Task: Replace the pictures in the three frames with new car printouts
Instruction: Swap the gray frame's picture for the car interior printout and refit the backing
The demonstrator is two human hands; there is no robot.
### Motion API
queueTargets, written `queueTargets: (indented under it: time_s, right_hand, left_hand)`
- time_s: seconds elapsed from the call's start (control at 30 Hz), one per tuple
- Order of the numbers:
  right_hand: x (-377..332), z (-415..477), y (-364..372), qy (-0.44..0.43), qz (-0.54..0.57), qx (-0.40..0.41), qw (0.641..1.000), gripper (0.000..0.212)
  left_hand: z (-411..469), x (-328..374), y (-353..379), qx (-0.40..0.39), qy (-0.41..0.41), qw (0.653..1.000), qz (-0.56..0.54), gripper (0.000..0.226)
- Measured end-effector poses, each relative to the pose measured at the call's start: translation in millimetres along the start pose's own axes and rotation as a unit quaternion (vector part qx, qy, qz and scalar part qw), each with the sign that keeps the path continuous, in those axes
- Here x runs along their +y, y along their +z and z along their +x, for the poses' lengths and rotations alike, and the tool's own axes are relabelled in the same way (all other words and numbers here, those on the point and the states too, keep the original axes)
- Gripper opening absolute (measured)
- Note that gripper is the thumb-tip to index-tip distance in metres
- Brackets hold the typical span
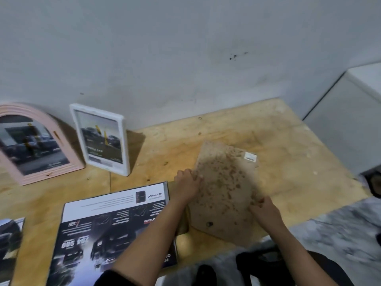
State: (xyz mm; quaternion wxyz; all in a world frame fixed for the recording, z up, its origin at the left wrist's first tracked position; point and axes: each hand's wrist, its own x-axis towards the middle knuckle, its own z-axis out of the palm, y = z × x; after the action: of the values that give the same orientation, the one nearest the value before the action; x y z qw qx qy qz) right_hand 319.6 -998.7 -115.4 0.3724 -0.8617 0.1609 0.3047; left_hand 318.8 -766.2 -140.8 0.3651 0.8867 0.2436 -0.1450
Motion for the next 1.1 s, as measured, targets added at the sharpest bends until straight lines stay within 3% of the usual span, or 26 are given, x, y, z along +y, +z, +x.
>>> queueTargets:
  time_s: [0.13, 0.23, 0.27, 0.4, 0.5, 0.6, 0.63, 0.73, 0.83, 0.93, 1.1]
  right_hand:
    - [4.6, 12.3, -0.2, 0.073, 0.083, 0.018, 0.994, 0.056]
    - [8.9, 14.4, -2.4, 0.101, 0.159, -0.006, 0.982, 0.042]
    - [9.8, 13.0, -1.2, 0.104, 0.192, -0.010, 0.976, 0.036]
    - [7.5, 1.2, 8.6, 0.067, 0.240, 0.074, 0.966, 0.026]
    - [-2.4, -15.4, 16.0, -0.029, 0.221, 0.165, 0.961, 0.024]
    - [-17.5, -33.6, 22.3, -0.126, 0.183, 0.221, 0.950, 0.032]
    - [-22.5, -38.7, 25.9, -0.142, 0.166, 0.223, 0.950, 0.036]
    - [-44.9, -51.7, 41.3, -0.190, 0.088, 0.187, 0.960, 0.043]
    - [-73.3, -64.2, 66.8, -0.263, -0.039, 0.130, 0.955, 0.047]
    - [-105.7, -79.1, 96.5, -0.328, -0.162, 0.081, 0.927, 0.047]
    - [-152.5, -100.8, 148.8, -0.389, -0.340, -0.010, 0.856, 0.041]
  left_hand:
    - [10.8, 5.0, 6.7, -0.012, -0.055, 0.998, -0.023, 0.047]
    - [15.3, 11.6, 6.2, -0.020, -0.063, 0.992, -0.108, 0.024]
    - [13.6, 15.0, 3.6, -0.022, -0.049, 0.988, -0.143, 0.026]
    - [-5.6, 28.0, -15.6, -0.019, 0.028, 0.973, -0.229, 0.029]
    - [-29.8, 16.9, -37.2, -0.037, 0.032, 0.940, -0.336, 0.022]
    - [-59.3, -9.1, -60.8, -0.054, 0.006, 0.882, -0.467, 0.003]
    - [-67.2, -20.0, -69.2, -0.050, -0.005, 0.863, -0.503, 0.008]
    - [-83.3, -60.1, -98.7, -0.001, -0.017, 0.817, -0.576, 0.015]
    - [-103.4, -107.0, -135.0, 0.072, -0.042, 0.786, -0.613, 0.003]
    - [-132.4, -169.4, -164.6, 0.120, -0.089, 0.793, -0.591, 0.007]
    - [-189.2, -248.9, -183.0, 0.044, -0.140, 0.862, -0.485, 0.016]
